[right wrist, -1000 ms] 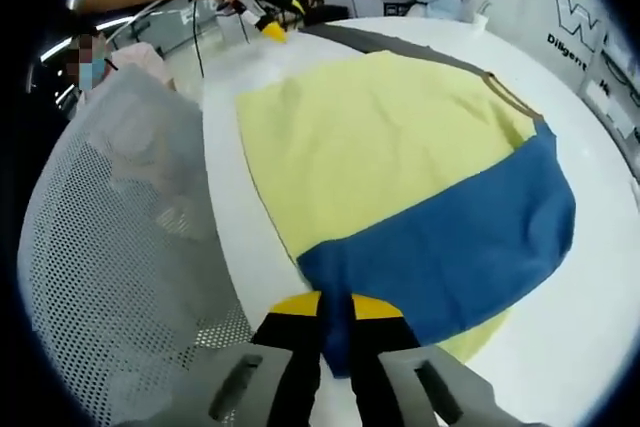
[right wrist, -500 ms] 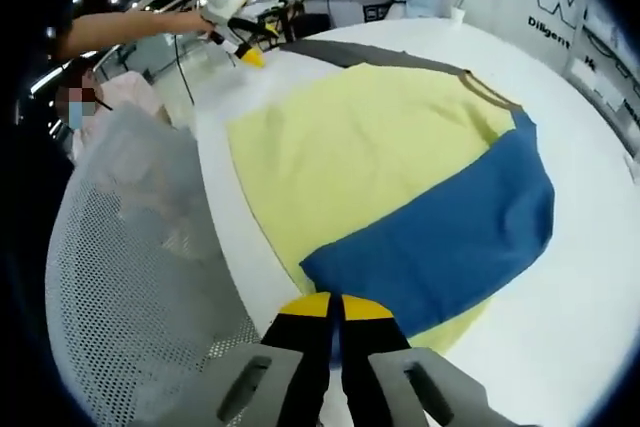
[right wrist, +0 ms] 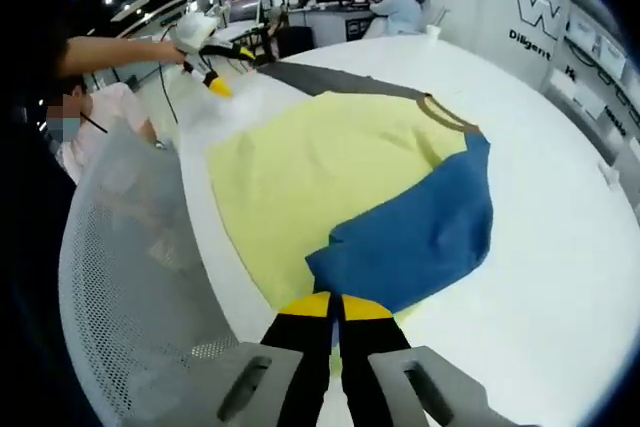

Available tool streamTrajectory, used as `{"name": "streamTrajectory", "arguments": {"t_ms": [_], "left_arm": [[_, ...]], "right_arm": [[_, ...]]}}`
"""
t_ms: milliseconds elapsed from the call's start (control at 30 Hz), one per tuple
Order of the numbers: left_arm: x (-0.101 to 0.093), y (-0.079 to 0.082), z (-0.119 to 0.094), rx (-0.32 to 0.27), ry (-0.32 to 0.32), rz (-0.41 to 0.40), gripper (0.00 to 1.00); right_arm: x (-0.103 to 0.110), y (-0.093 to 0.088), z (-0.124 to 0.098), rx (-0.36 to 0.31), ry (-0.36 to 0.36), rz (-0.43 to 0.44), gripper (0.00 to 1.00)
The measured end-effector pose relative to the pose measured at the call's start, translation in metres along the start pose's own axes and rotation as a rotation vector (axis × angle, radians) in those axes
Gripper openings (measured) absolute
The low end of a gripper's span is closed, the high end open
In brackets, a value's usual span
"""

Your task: Fold the garment on the visible template until the final outline fits inside the template.

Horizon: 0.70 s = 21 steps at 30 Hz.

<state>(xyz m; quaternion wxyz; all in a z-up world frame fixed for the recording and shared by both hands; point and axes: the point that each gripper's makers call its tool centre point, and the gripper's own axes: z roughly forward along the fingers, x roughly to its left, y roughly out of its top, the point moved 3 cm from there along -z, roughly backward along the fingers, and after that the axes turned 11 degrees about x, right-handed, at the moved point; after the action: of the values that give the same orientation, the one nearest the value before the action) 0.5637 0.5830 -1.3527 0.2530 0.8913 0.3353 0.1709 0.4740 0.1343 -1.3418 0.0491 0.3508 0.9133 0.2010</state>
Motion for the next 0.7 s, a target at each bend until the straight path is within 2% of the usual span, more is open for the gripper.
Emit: {"name": "streamTrajectory", "arguments": {"t_ms": [100, 233, 300, 333, 400, 600, 700], "left_arm": [[-0.009, 0.002, -0.002, -0.016, -0.028, 0.015, 0.91], [-0.024, 0.002, -0.001, -0.014, -0.075, 0.054, 0.92], [-0.028, 0.005, -0.004, -0.034, -0.09, 0.052, 0.92], [-0.035, 0.01, -0.006, -0.069, -0.132, 0.023, 0.93], [-0.035, 0.011, -0.008, -0.074, -0.133, 0.01, 0.98], [-0.049, 0.015, -0.015, -0.138, -0.165, 0.042, 0.99], [-0.053, 0.015, -0.014, -0.142, -0.169, 0.056, 0.99]], "right_arm": [[-0.008, 0.002, -0.008, -0.025, -0.005, 0.03, 0.0], [-0.022, 0.004, -0.013, -0.009, -0.026, 0.024, 0.0], [-0.028, 0.008, -0.02, -0.02, -0.036, 0.026, 0.0], [-0.033, 0.01, -0.025, -0.025, -0.048, 0.027, 0.0], [-0.039, 0.013, -0.031, -0.033, -0.062, 0.03, 0.0], [-0.06, 0.019, -0.053, -0.06, -0.1, 0.052, 0.0], [-0.069, 0.021, -0.06, -0.077, -0.111, 0.074, 0.0]]}}
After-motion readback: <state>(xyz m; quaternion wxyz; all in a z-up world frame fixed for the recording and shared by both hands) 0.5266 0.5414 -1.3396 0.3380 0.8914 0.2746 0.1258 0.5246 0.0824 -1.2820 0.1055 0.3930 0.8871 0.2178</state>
